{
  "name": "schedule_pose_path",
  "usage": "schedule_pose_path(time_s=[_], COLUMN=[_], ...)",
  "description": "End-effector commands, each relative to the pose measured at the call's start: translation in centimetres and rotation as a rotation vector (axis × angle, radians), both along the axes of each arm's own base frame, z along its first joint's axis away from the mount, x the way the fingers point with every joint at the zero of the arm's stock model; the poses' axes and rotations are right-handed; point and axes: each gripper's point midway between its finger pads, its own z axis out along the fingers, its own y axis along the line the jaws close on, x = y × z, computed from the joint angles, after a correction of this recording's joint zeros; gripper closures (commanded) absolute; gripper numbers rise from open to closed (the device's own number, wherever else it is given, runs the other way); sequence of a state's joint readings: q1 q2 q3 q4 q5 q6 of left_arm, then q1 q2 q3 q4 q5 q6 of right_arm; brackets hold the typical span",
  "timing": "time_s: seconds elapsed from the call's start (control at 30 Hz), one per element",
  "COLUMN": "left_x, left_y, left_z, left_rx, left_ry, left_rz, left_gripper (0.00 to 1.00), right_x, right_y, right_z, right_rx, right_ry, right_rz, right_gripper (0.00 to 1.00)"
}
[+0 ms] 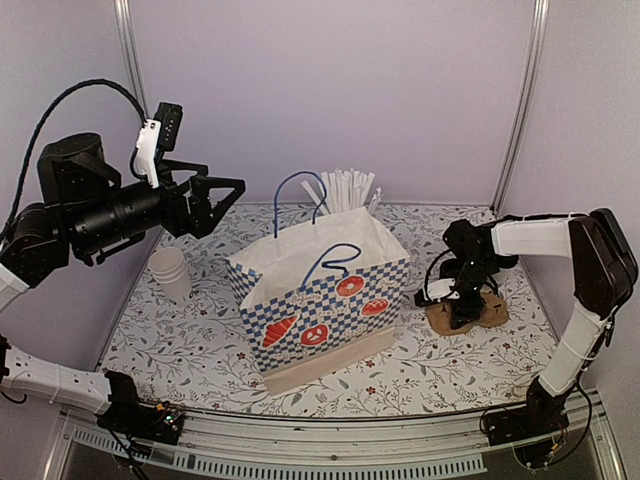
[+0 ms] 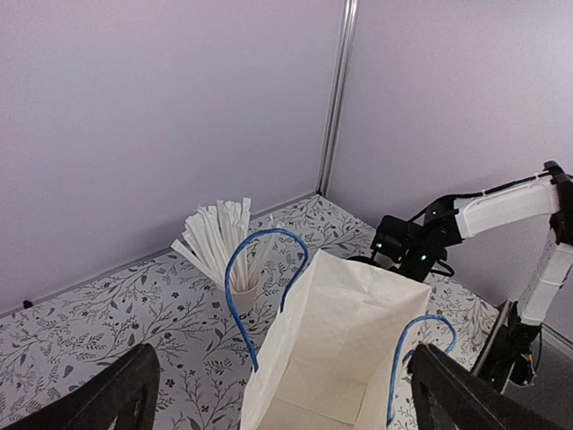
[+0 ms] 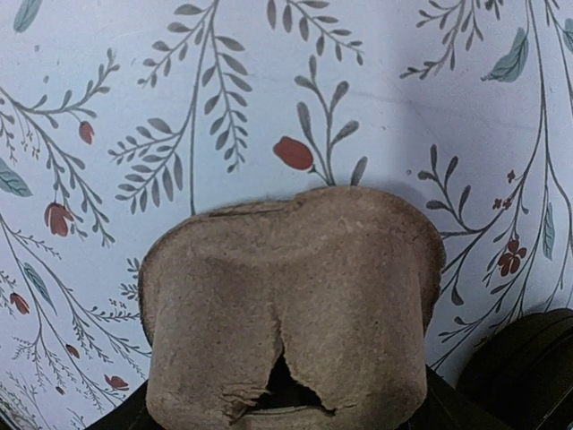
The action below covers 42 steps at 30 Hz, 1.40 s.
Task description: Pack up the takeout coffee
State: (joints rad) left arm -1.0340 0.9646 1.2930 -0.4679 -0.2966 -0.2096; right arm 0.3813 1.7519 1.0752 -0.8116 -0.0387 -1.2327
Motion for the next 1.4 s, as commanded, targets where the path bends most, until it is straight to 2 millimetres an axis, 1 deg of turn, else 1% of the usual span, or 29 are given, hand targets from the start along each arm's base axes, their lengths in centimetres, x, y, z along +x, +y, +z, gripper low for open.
schedule_pose_path(time_s=[0.0, 0.13, 0.23, 0.37, 0.47, 0.6, 0.67, 0.7, 0.73, 0.77, 0.83, 0.97, 1.07, 1.2, 1.23, 1.3, 1.37], left_x=[-0.1, 0.0, 0.1, 0.4, 0.5, -0.3, -1.0, -1.3, -1.6, -1.9, -2.4, -2.6, -2.0, -0.4, 0.0, 0.9, 1.7], left_y=[-0.6, -1.1, -1.8, -3.6, -5.4, -8.2, -9.7, -10.5, -11.5, -12.2, -13.9, -16.8, -18.4, -19.4, -19.5, -19.6, -19.9], left_z=[0.2, 0.8, 1.4, 2.5, 3.3, 4.6, 5.2, 5.2, 5.1, 5.2, 5.0, 4.4, 4.0, 4.1, 4.2, 4.2, 4.2], left_rx=[-0.004, -0.002, 0.001, 0.001, -0.013, -0.02, -0.017, -0.014, -0.01, -0.014, -0.018, -0.039, -0.072, -0.073, -0.075, -0.085, -0.087], left_ry=[-0.016, -0.033, -0.051, -0.083, -0.107, -0.149, -0.179, -0.189, -0.198, -0.207, -0.215, -0.212, -0.194, -0.184, -0.174, -0.158, -0.159], left_rz=[-0.019, -0.028, -0.046, -0.09, -0.13, -0.199, -0.232, -0.247, -0.268, -0.284, -0.312, -0.336, -0.325, -0.298, -0.306, -0.325, -0.349], left_gripper=[0.0, 0.0, 0.0, 0.0, 0.0, 0.01, 0.02, 0.03, 0.04, 0.04, 0.06, 0.08, 0.1, 0.13, 0.16, 0.22, 0.28], right_x=[-1.3, -2.0, -2.6, -3.0, -3.2, -3.3, -3.5, -3.5, -3.0, -2.9, -3.6, -4.9, -5.8, -6.9, -7.3, -7.8, -8.2], right_y=[0.7, 1.4, 2.5, 4.1, 4.8, 5.0, 5.0, 4.8, 4.4, 4.4, 4.8, 5.8, 6.3, 6.7, 6.8, 6.8, 6.8], right_z=[0.3, 2.6, 5.6, 11.3, 15.9, 21.4, 24.6, 26.2, 27.8, 29.0, 31.2, 36.0, 39.5, 43.4, 44.4, 45.7, 46.4], right_rx=[0.029, 0.088, 0.173, 0.344, 0.493, 0.694, 0.823, 0.871, 0.917, 0.952, 1.016, 1.154, 1.25, 1.361, 1.397, 1.446, 1.486], right_ry=[0.067, 0.067, 0.066, 0.03, 0.02, 0.031, 0.039, 0.035, 0.003, -0.006, -0.032, -0.063, -0.067, -0.081, -0.066, -0.061, -0.034], right_rz=[-0.003, -0.019, -0.032, -0.041, -0.061, -0.087, -0.089, -0.09, -0.088, -0.093, -0.062, 0.013, 0.064, 0.145, 0.163, 0.207, 0.237], right_gripper=[0.32, 0.34, 0.35, 0.35, 0.35, 0.36, 0.36, 0.36, 0.36, 0.36, 0.35, 0.35, 0.35, 0.34, 0.34, 0.34, 0.35])
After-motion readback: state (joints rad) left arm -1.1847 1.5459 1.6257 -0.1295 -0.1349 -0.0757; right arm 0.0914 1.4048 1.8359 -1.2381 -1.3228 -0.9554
